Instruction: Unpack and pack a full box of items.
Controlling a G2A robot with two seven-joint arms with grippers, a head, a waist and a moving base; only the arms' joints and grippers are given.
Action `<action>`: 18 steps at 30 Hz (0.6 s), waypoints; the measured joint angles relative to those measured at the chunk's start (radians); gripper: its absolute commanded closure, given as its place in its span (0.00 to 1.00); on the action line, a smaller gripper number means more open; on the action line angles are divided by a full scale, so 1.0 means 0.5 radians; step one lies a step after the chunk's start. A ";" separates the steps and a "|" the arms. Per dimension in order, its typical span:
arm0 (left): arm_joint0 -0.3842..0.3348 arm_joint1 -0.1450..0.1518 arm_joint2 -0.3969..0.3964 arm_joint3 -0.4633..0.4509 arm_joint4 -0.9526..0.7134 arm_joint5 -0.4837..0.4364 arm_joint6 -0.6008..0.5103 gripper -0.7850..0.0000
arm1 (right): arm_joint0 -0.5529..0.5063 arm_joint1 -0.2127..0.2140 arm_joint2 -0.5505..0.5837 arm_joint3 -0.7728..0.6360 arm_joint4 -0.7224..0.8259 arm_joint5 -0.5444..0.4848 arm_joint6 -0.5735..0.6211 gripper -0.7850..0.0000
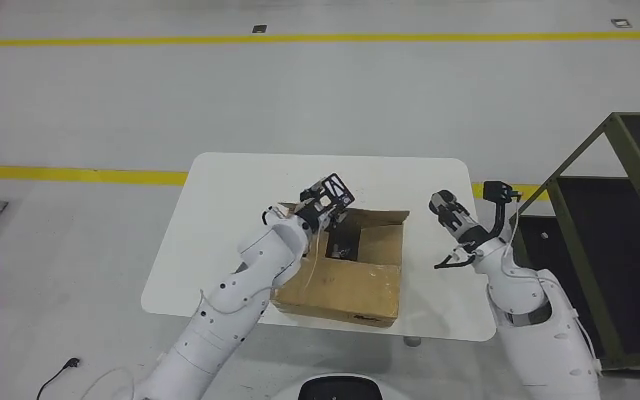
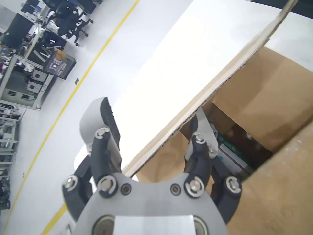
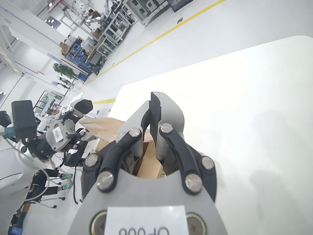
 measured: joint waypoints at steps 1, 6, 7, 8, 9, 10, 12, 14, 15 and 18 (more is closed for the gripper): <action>-0.032 -0.012 0.016 0.059 0.003 0.049 0.043 0.00 | -0.006 0.001 0.006 -0.008 -0.002 0.003 0.000 1.00; -0.208 -0.088 0.096 0.397 -0.124 0.263 0.304 0.00 | -0.040 0.006 0.030 -0.035 -0.011 0.030 -0.001 1.00; -0.235 -0.103 0.108 0.461 -0.105 0.293 0.321 0.00 | -0.044 0.006 0.032 -0.039 -0.010 0.034 -0.001 1.00; -0.273 -0.123 0.125 0.542 -0.119 0.326 0.333 0.00 | -0.048 0.006 0.032 -0.044 -0.009 0.038 -0.002 1.00; -0.300 -0.139 0.139 0.602 -0.154 0.347 0.341 0.00 | -0.049 0.006 0.031 -0.045 -0.009 0.039 -0.001 1.00; -0.326 -0.154 0.158 0.662 -0.180 0.363 0.347 0.00 | -0.050 0.006 0.027 -0.045 -0.009 0.039 0.002 1.00; -0.381 -0.189 0.198 0.795 -0.211 0.407 0.376 0.00 | -0.045 0.006 0.016 -0.041 -0.010 0.034 0.009 1.00; -0.422 -0.224 0.230 0.918 -0.247 0.447 0.388 0.00 | -0.035 0.005 0.000 -0.027 -0.008 0.031 0.013 1.00; -0.439 -0.238 0.241 0.966 -0.264 0.463 0.389 0.00 | -0.029 0.004 -0.008 -0.017 -0.005 0.029 0.013 1.00; -0.493 -0.281 0.297 1.115 -0.251 0.499 0.384 0.00 | 0.000 0.001 -0.037 0.023 0.001 0.021 0.012 1.00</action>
